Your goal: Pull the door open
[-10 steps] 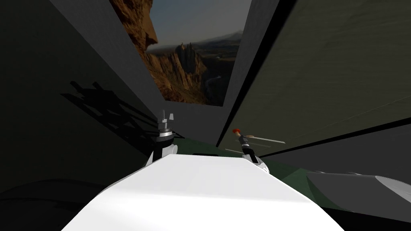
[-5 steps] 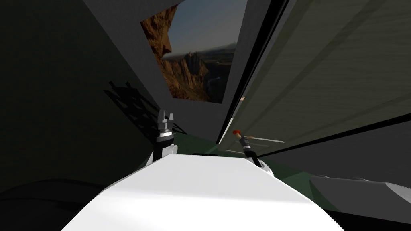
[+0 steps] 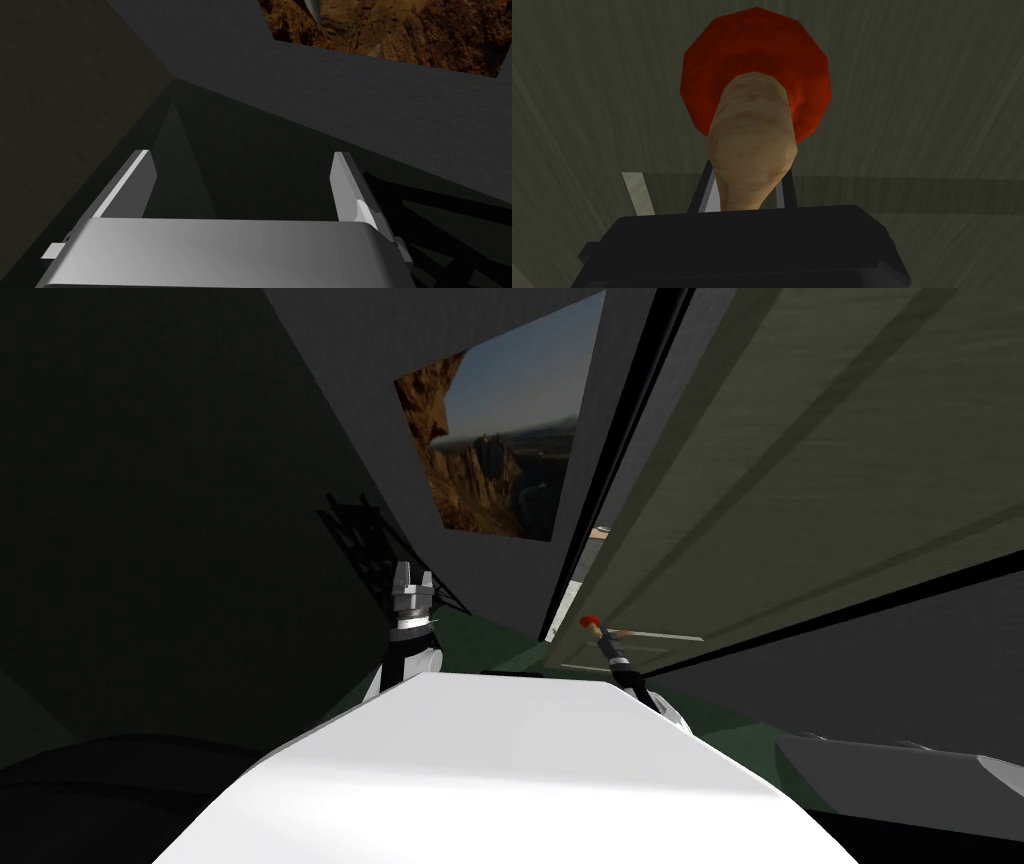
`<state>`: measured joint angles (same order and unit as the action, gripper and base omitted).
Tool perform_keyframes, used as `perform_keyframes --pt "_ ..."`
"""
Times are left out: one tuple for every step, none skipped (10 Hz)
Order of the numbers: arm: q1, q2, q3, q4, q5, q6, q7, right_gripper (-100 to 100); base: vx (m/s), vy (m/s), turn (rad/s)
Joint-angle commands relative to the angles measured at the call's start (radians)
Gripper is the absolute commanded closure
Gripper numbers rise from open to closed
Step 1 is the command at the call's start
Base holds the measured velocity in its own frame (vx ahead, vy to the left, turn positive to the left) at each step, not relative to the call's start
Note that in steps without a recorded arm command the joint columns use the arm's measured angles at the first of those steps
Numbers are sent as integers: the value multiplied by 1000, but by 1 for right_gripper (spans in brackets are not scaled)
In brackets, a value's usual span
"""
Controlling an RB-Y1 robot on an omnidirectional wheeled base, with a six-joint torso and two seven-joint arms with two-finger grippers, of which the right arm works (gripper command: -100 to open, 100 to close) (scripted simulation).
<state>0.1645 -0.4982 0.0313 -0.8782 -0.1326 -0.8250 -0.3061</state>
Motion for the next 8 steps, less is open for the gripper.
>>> perform_keyframes --pt "17 -13 7 3 2 -28 -12 100 -133 -31 139" --pt "29 -21 12 5 3 -47 -19 100 -198 -77 189" --pt "42 -31 17 7 4 -68 -28 100 -201 -82 166" --pt "56 -41 23 10 5 -91 -37 100 -222 -84 173" --pt "63 -46 26 11 6 -103 -42 100 -185 -37 98" --pt "77 -56 31 14 7 -125 -51 100 -159 -15 120" --pt "89 -65 36 16 8 -146 -60 100 -166 -60 138" --pt "95 -70 39 17 8 -155 -64 100 -166 -58 90"
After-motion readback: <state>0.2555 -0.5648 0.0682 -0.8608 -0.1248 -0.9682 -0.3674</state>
